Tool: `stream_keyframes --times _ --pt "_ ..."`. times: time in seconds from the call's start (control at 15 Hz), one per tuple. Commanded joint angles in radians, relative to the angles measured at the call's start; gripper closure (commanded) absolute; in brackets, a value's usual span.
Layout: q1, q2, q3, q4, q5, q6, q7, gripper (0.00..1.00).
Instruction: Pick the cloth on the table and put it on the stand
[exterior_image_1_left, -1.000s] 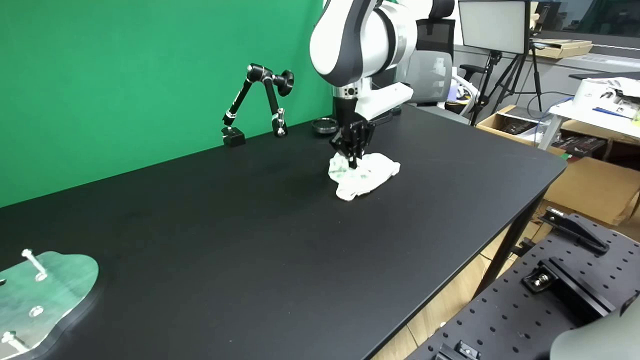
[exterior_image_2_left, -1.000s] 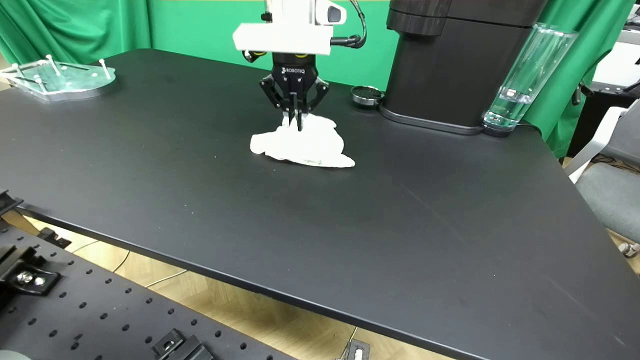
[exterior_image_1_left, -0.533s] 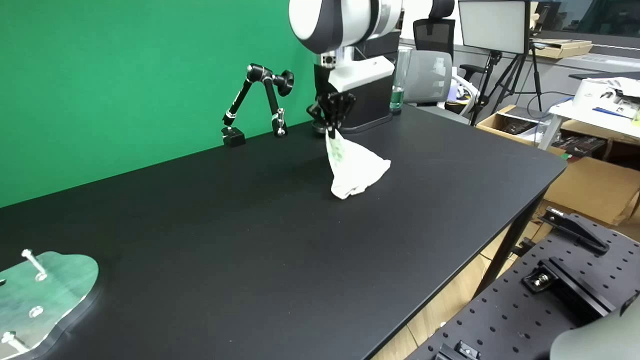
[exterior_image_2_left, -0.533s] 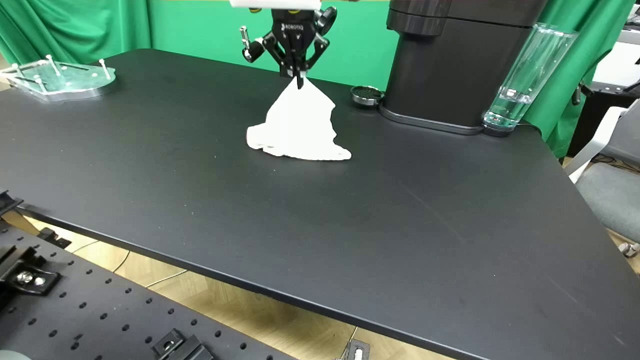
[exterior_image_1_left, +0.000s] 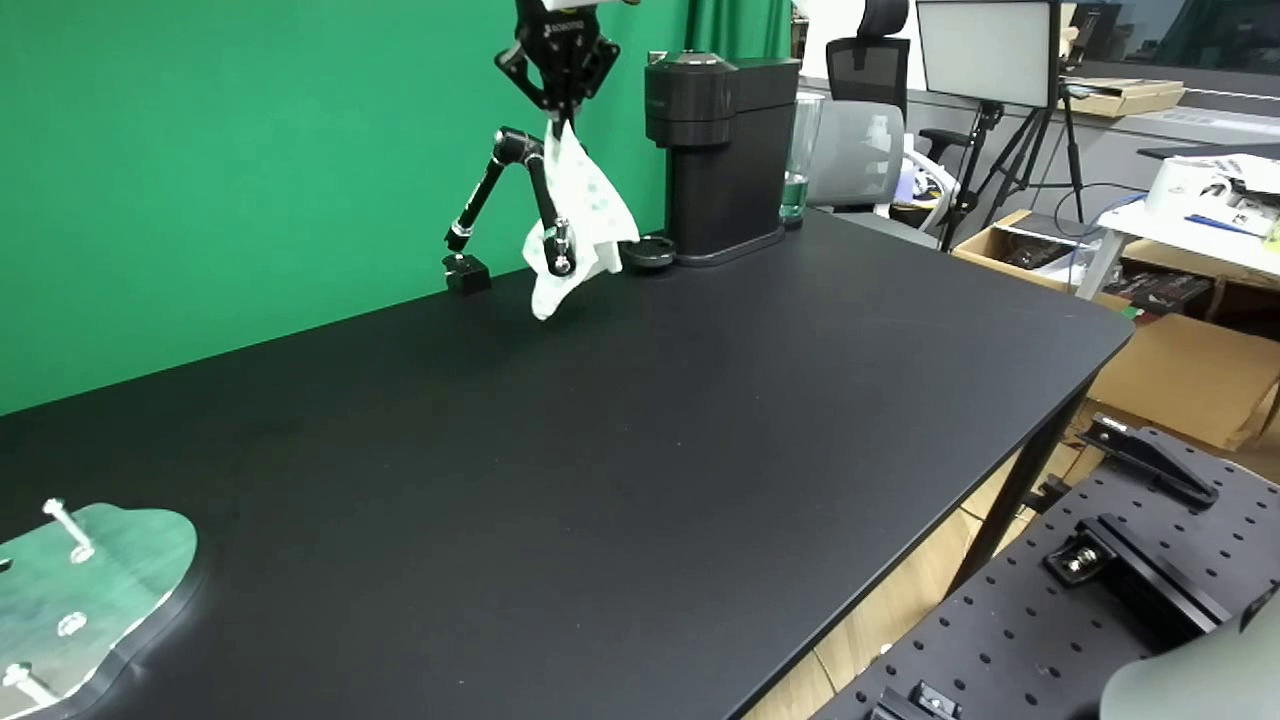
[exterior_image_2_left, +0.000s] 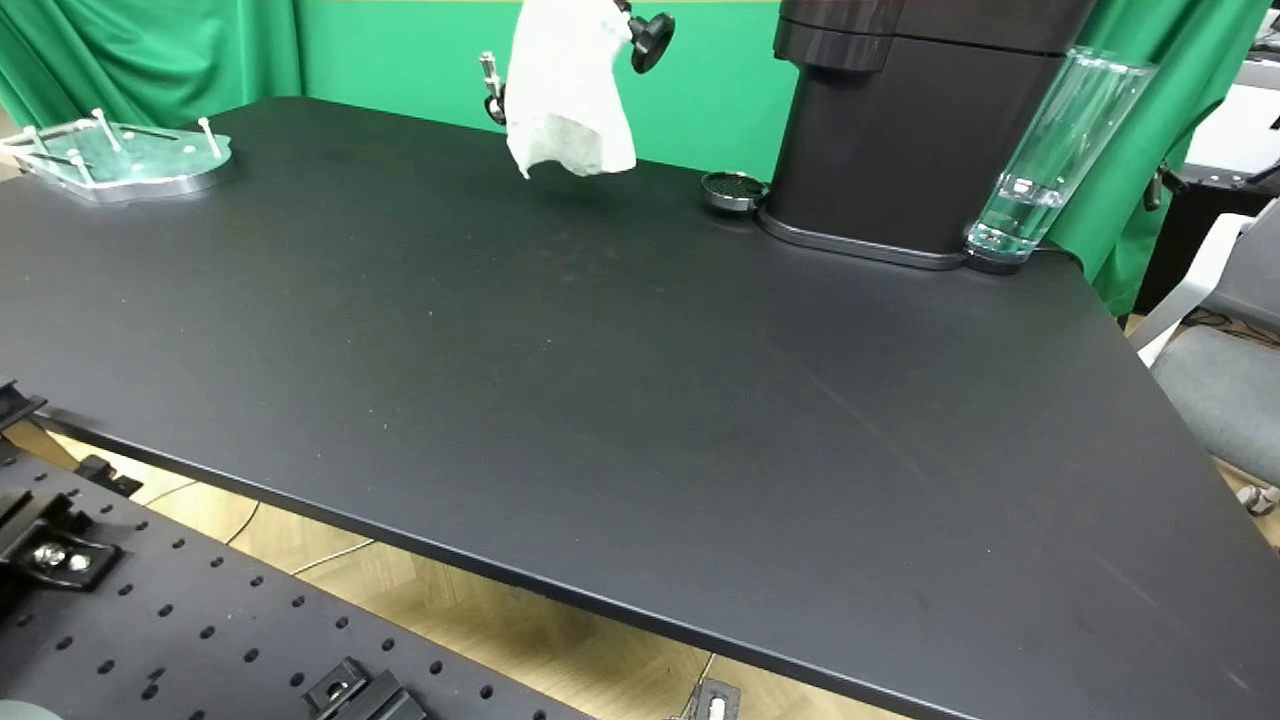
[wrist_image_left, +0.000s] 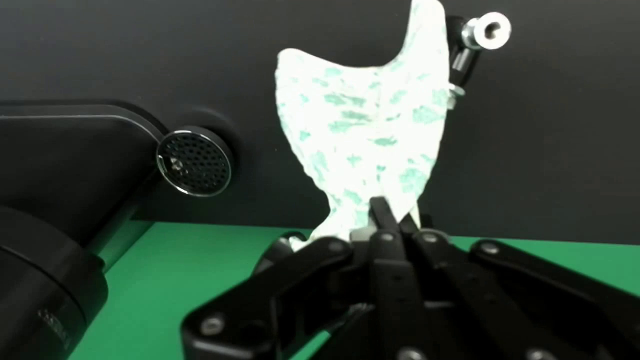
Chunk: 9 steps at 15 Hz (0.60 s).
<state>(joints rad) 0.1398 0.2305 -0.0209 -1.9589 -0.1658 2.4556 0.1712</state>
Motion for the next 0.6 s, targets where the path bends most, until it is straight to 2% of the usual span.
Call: stream_keyframes --times 0.0,0.53 --pt "0.047 0.003 0.031 0.103 -0.060 -0.082 0.111 1.00" --pt "0.144 0.041 0.098 0.260 -0.132 -0.173 0.212 1.00"
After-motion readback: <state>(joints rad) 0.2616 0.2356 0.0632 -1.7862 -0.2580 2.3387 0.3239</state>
